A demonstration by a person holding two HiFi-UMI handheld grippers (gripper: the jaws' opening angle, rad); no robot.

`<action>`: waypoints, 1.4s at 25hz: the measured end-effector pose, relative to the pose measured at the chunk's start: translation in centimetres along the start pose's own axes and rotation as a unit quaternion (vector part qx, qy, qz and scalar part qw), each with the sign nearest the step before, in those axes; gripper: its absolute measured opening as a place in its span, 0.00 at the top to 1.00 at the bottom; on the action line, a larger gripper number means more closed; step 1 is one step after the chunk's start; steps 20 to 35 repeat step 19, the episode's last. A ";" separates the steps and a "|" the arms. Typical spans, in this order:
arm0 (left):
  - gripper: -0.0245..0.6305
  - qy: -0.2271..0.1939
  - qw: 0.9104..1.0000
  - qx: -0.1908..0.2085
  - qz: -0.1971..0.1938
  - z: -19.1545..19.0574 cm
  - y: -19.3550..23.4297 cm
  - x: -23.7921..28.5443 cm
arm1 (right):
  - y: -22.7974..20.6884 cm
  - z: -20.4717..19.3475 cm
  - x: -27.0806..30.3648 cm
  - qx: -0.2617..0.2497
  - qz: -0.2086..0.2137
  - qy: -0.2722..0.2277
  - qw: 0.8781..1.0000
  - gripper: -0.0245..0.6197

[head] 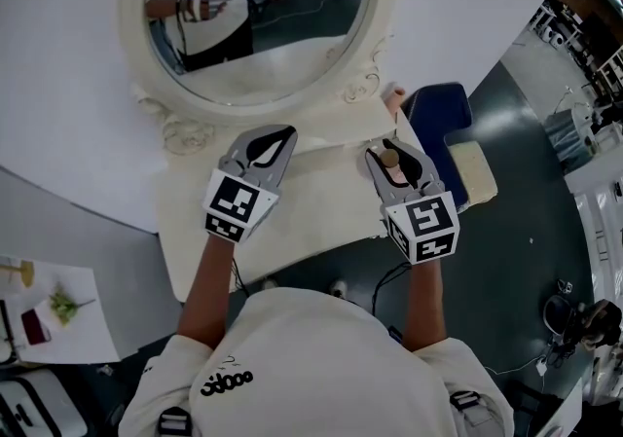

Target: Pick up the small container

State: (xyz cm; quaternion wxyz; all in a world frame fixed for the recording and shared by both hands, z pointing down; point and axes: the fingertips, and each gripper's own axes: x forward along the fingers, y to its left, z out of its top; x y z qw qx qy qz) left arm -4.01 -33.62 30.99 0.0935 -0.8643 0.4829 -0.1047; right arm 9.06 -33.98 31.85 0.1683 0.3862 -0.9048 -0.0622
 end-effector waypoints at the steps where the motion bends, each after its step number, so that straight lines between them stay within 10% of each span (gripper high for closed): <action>1: 0.93 0.001 1.000 0.001 0.000 0.0 0.0 0.1 | -0.1 0.2 0.0 -0.001 0.001 -0.002 1.000 0.77; 35: 0.93 0.009 1.000 -0.003 0.008 -0.6 0.0 0.5 | -0.2 0.3 0.6 -0.003 0.022 -0.007 1.000 0.77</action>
